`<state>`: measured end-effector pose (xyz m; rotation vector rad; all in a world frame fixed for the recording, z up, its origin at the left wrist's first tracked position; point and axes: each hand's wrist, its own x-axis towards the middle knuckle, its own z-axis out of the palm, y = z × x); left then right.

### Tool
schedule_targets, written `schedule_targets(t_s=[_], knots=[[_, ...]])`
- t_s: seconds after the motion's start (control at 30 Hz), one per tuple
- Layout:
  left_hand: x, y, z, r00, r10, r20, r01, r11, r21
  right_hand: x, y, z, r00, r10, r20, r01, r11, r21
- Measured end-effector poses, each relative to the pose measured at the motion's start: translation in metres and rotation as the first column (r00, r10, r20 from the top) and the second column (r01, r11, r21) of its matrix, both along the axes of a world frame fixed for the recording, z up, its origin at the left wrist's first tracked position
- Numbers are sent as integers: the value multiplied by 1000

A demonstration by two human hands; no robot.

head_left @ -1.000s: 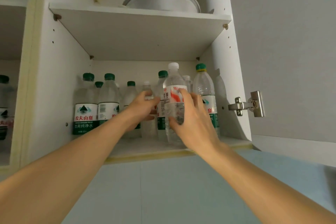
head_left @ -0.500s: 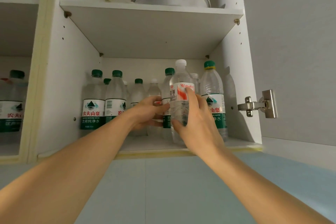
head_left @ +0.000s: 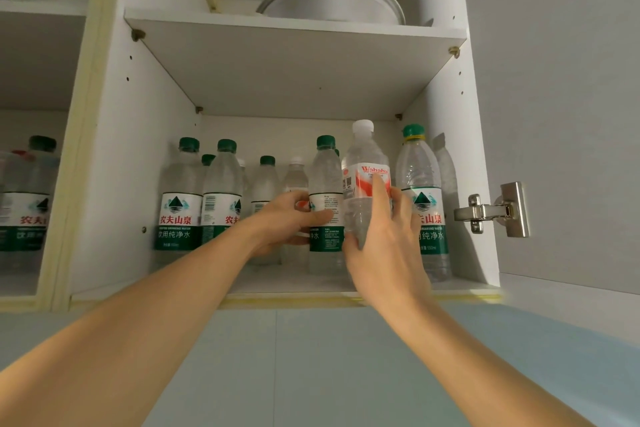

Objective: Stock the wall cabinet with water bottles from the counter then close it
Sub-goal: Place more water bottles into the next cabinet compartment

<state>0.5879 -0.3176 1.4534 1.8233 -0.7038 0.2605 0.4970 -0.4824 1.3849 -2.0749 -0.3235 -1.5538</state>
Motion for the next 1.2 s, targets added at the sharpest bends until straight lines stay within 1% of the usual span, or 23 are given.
schedule_targets(t_s=[0.07, 0.2, 0.27, 0.3, 0.37, 0.4, 0.5, 0.57, 0.67, 0.73, 0.77, 0.87, 0.93, 1.07, 1.2], knots=[[-3, 0, 0, 999, 41, 31, -41, 999, 7, 0, 0, 0, 1000, -3, -3, 3, 1000, -2], [-9, 9, 3, 973, 187, 136, -196, 979, 55, 0, 0, 0, 1000, 23, -19, -23, 1000, -15], [-16, 20, 4, 950, 227, 214, -251, 964, 92, 0, -1, 1, 998, 56, -30, -57, 998, -31], [-19, 26, 5, 926, 266, 269, -307, 943, 125, -1, -1, 2, 996, 82, -45, -84, 996, -30], [-24, 36, 5, 852, 372, 368, -460, 867, 189, 0, -2, 5, 986, 134, -95, -137, 991, -15], [-26, 39, 5, 813, 432, 392, -536, 818, 210, 0, -3, 6, 980, 155, -129, -157, 988, -6], [-30, 43, 2, 670, 581, 463, -720, 662, 211, 0, -5, 14, 946, 203, -254, -207, 978, 11], [-31, 44, 1, 577, 591, 564, -786, 588, 189, 0, -7, 21, 912, 238, -333, -248, 969, 14], [-29, 47, 2, 442, 532, 722, -852, 501, 153, -2, -10, 33, 863, 284, -417, -307, 952, 12], [-26, 50, 5, 391, 477, 787, -873, 464, 153, -1, -12, 39, 837, 302, -456, -336, 942, 5], [-24, 53, 8, 385, 451, 805, -883, 433, 179, 0, -13, 42, 824, 306, -477, -349, 937, 0], [-17, 60, 18, 410, 405, 817, -901, 319, 294, -1, -13, 49, 792, 295, -535, -361, 932, -20], [-12, 65, 27, 428, 364, 827, -898, 271, 346, 0, -9, 53, 780, 276, -562, -357, 933, -37], [-5, 72, 45, 478, 308, 822, -874, 257, 412, 5, 4, 58, 752, 253, -609, -351, 935, -45], [3, 78, 48, 439, 304, 846, -895, 232, 381, 16, 24, 59, 759, 221, -612, -321, 945, -56]])
